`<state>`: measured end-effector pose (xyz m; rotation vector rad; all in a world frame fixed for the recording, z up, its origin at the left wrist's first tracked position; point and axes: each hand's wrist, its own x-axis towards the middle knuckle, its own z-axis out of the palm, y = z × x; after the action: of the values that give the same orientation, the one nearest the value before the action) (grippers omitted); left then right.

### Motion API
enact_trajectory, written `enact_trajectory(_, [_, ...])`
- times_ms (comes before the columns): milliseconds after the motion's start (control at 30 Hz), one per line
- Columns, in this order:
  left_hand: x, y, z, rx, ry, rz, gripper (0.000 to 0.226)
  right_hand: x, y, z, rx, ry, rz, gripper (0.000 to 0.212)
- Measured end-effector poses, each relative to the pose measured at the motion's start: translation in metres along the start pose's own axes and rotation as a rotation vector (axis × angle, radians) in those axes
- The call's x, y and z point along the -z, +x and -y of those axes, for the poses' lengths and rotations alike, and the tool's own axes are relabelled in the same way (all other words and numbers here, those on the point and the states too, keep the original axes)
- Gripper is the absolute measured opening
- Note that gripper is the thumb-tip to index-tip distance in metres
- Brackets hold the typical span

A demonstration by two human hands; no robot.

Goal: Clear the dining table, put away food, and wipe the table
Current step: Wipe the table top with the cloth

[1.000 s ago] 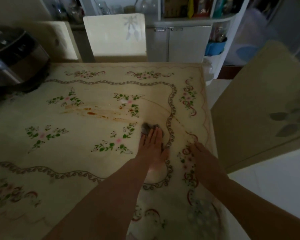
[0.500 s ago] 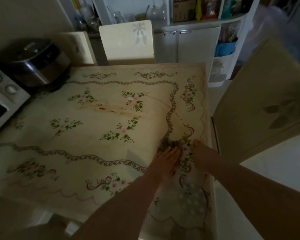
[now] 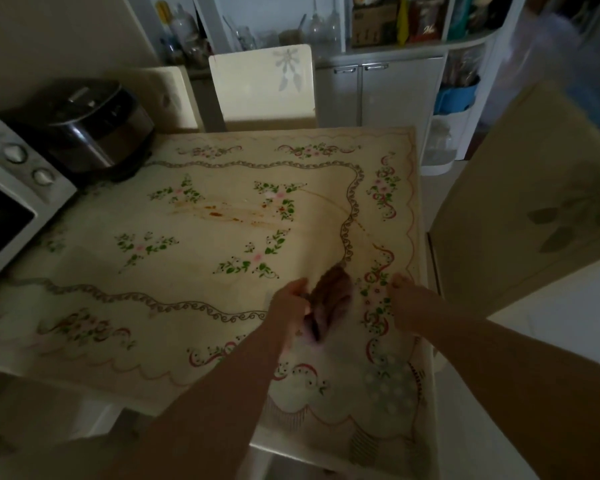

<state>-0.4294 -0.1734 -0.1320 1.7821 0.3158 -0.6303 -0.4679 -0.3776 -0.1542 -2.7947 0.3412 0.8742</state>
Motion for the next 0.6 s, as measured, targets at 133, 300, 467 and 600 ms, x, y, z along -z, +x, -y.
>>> enact_trajectory(133, [0.013, 0.003, -0.007, -0.471, 0.898, -0.097, 0.06, 0.009, 0.003, 0.009, -0.041, -0.027, 0.06, 0.046])
enact_trajectory(300, [0.004, 0.028, 0.033, -0.695, 1.546, 0.298, 0.089, 0.002, 0.005, 0.004, -0.038, -0.051, 0.003, 0.046])
enact_trajectory(467, [0.0, 0.016, 0.05, -0.498, 1.454, 0.22, 0.074, 0.008, 0.007, 0.0, -0.045, -0.009, 0.057, 0.045])
enact_trajectory(600, [-0.035, 0.008, 0.042, -0.351, 1.337, 0.078, 0.065, 0.015, 0.009, -0.015, 0.043, -0.076, 0.031, 0.044])
